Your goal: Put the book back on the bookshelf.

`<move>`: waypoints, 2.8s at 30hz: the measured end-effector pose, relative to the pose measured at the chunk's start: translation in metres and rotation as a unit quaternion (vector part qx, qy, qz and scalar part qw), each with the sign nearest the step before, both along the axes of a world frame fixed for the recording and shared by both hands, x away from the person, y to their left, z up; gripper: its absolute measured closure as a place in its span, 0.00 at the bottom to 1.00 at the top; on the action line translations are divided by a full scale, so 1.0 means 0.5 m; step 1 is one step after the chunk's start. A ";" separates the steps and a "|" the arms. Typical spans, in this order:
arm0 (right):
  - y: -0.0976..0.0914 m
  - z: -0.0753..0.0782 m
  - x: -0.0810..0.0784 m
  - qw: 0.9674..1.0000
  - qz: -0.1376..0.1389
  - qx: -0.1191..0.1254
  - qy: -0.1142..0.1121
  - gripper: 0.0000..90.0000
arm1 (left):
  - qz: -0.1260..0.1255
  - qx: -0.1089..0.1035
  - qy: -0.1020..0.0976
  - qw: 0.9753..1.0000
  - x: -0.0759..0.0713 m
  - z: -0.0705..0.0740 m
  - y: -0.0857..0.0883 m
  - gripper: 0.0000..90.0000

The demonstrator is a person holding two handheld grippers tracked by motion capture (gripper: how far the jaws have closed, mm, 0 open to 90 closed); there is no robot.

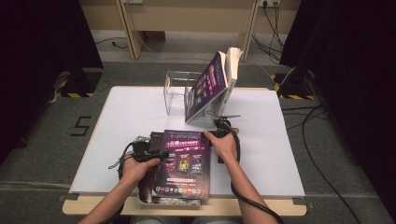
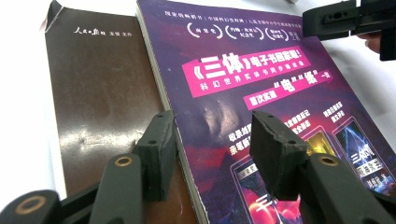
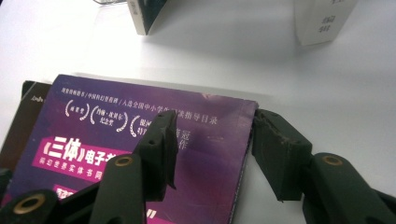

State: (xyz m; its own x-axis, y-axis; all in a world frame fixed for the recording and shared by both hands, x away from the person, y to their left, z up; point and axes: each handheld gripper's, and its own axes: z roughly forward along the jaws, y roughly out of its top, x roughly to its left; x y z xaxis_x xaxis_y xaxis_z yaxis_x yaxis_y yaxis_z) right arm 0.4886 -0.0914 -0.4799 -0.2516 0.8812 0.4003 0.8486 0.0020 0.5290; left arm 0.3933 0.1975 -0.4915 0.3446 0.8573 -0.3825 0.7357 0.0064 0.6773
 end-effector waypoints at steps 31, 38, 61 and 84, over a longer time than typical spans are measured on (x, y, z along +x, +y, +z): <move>-0.009 -0.001 0.003 1.000 -0.003 -0.002 0.006 0.67 | 0.004 0.031 0.002 1.000 0.003 0.005 -0.003 0.69; -0.016 -0.001 0.006 1.000 -0.007 0.001 0.012 0.75 | 0.004 0.043 0.005 0.999 0.005 0.008 -0.006 0.72; -0.024 -0.001 0.001 0.999 -0.003 0.040 0.033 0.63 | 0.002 0.044 0.007 0.999 0.007 0.008 -0.005 0.73; -0.013 0.000 -0.001 1.000 0.011 0.007 0.009 0.64 | 0.018 0.002 0.036 0.999 0.021 0.007 0.015 0.78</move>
